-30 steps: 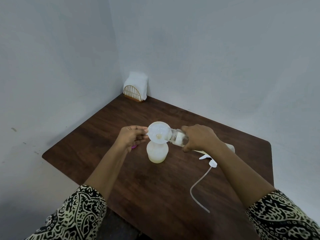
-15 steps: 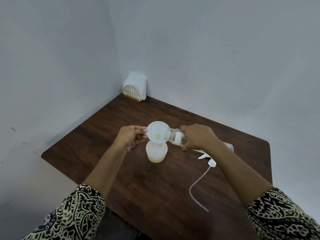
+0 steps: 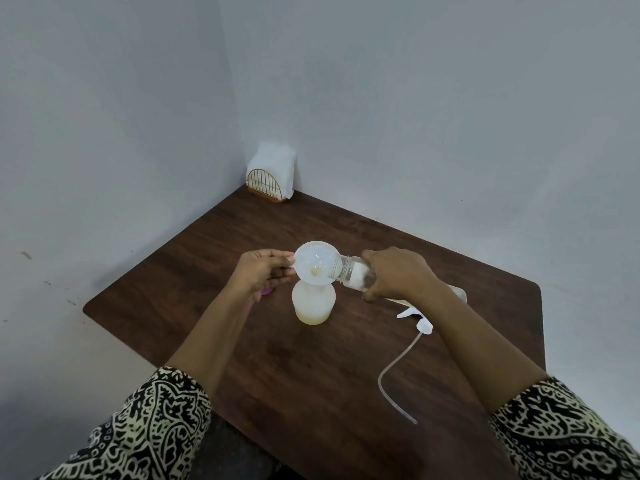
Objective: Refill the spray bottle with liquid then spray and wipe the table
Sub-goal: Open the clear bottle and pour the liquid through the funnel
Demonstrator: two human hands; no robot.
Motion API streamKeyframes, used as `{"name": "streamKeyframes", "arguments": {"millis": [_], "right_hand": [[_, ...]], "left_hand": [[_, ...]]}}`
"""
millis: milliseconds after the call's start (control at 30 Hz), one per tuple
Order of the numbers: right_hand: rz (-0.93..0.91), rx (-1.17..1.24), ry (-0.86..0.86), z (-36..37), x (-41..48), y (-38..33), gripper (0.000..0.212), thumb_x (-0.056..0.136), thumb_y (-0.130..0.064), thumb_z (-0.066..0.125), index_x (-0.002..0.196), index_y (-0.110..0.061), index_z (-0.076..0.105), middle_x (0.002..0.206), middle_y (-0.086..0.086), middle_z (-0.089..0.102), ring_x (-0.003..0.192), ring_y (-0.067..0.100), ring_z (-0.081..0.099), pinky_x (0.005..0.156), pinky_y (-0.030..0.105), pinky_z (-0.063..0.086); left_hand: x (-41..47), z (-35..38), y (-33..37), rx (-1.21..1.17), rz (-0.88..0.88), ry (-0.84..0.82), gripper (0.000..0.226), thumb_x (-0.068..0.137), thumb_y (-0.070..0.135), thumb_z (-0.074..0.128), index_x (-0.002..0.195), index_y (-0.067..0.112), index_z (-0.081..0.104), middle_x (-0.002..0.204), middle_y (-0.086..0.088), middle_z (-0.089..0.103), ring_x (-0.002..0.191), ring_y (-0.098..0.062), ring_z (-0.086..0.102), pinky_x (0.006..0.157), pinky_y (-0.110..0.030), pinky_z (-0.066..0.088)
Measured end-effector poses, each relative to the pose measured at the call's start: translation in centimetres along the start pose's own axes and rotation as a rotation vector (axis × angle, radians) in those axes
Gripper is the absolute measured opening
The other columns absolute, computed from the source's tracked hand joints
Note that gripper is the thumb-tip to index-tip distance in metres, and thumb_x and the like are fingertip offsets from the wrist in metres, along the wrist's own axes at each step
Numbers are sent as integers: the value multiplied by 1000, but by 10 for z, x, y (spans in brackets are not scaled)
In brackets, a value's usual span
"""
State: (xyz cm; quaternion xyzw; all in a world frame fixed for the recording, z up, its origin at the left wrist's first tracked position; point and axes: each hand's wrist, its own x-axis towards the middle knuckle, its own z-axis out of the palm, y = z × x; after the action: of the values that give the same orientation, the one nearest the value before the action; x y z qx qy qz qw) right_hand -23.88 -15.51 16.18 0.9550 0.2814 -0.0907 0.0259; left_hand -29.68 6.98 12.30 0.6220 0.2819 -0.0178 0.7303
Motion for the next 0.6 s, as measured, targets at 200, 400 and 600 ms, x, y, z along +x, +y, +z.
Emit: {"name": "streamKeyframes", "arguments": {"millis": [200, 400, 600], "right_hand": [[3, 41, 14, 6, 0, 2, 42, 67, -42, 72, 93, -24, 45, 81, -6, 54, 76, 17, 52, 57, 25, 33], [17, 201, 2, 19, -1, 5, 42, 66, -41, 75, 89, -25, 44, 82, -6, 57, 75, 17, 53, 61, 28, 37], [19, 437, -66, 28, -2, 10, 45, 63, -41, 80, 97, -26, 56, 87, -8, 64, 80, 14, 60, 67, 27, 43]], "left_hand": [[0, 0, 0, 2, -2, 5, 8, 85, 1, 66, 83, 7, 70, 68, -5, 73, 56, -9, 69, 51, -19, 55], [1, 0, 0, -3, 1, 7, 7, 85, 2, 66, 84, 7, 70, 67, -5, 73, 56, -9, 69, 51, -19, 54], [0, 0, 0, 7, -3, 15, 7, 85, 2, 66, 84, 7, 71, 75, -6, 73, 61, -11, 69, 53, -20, 55]]}}
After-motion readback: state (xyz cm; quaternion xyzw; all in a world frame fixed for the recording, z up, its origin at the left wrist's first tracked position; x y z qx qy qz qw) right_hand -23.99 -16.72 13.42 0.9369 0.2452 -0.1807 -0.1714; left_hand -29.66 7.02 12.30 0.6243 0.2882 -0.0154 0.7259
